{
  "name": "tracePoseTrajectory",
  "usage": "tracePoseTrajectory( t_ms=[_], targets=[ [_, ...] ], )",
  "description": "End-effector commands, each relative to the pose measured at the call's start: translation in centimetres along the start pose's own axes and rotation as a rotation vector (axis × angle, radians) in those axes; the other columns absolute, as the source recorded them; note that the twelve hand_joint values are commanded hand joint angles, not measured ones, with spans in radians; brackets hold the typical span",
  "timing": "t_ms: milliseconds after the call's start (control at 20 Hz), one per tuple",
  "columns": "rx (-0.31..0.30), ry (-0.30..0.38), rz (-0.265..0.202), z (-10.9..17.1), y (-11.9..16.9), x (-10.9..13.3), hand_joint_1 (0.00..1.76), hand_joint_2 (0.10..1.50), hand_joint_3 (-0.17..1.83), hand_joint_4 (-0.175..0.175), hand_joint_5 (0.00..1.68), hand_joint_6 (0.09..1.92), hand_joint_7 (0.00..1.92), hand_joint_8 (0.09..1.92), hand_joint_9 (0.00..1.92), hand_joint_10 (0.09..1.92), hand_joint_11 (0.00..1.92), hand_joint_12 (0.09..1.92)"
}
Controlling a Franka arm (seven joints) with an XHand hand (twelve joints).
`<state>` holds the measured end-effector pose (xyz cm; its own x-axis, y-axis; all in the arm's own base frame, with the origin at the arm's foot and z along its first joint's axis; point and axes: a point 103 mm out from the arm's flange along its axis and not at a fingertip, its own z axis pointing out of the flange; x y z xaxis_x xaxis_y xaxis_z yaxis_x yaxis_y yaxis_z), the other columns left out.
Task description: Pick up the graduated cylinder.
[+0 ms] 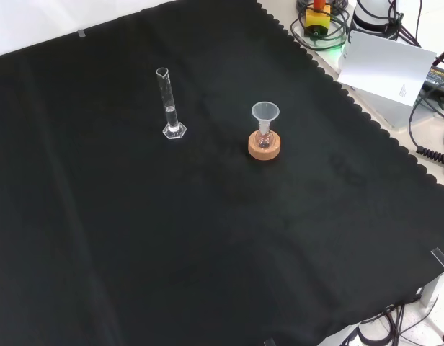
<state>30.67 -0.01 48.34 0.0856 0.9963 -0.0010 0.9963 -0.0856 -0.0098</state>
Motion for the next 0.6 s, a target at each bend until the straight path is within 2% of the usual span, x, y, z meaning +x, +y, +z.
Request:
tracePoseTrajectory(
  t_ms=[50, 200, 600],
  targets=[
    [-0.009, 0.000, 0.003, 0.05, 0.05, -0.31, 0.09, 1.11, 0.55, -0.026, 0.17, 0.22, 0.00, 0.48, 0.16, 0.68, 0.03, 1.35],
    [-0.008, 0.001, 0.004, 0.11, 0.09, -0.49, 0.05, 1.19, 0.40, -0.026, 0.22, 0.10, 0.00, 0.46, 0.15, 0.69, 0.00, 1.39],
    [0.002, -0.014, 0.024, 0.54, 0.40, -0.27, 0.05, 1.21, 0.37, -0.026, 0.23, 0.09, 0.00, 0.45, 0.15, 0.70, 0.00, 1.40]
  ],
)
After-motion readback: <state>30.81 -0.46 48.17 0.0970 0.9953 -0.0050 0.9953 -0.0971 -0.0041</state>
